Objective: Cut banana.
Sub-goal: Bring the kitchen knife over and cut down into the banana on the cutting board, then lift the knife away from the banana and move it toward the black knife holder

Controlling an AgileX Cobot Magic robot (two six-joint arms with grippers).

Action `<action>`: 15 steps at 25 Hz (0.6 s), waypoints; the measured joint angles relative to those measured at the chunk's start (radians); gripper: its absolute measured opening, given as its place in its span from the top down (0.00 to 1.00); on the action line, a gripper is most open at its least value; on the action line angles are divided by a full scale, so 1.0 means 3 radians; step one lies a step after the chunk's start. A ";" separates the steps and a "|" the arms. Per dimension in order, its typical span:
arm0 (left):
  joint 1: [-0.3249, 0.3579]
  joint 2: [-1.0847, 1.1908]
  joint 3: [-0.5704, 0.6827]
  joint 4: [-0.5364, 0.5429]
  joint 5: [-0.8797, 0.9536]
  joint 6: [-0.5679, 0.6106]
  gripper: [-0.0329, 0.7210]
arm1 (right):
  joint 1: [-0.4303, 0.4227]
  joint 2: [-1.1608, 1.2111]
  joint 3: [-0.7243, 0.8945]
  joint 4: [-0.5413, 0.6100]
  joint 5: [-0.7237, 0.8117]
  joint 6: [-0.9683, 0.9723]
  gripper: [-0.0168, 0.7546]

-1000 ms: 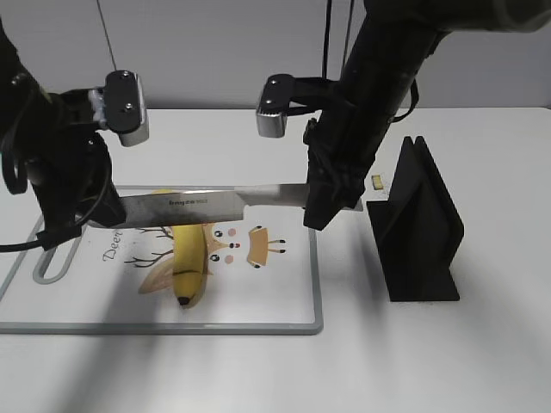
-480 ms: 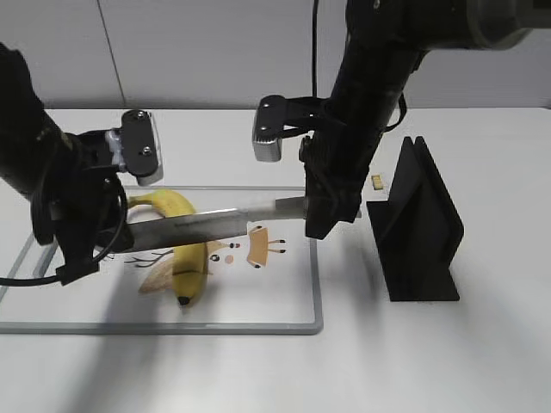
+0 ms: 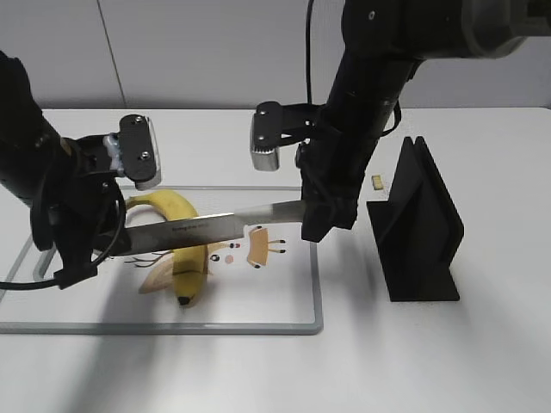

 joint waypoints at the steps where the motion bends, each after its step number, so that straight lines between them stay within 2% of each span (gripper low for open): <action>1: 0.0000 0.0000 0.0000 -0.0004 0.0030 -0.0004 0.96 | 0.0000 0.0000 0.0022 0.0013 -0.0003 -0.0024 0.73; 15: -0.0011 0.0000 0.0000 -0.0027 0.0080 0.0001 0.96 | 0.0003 0.0000 0.0101 0.0051 -0.0097 -0.0154 0.73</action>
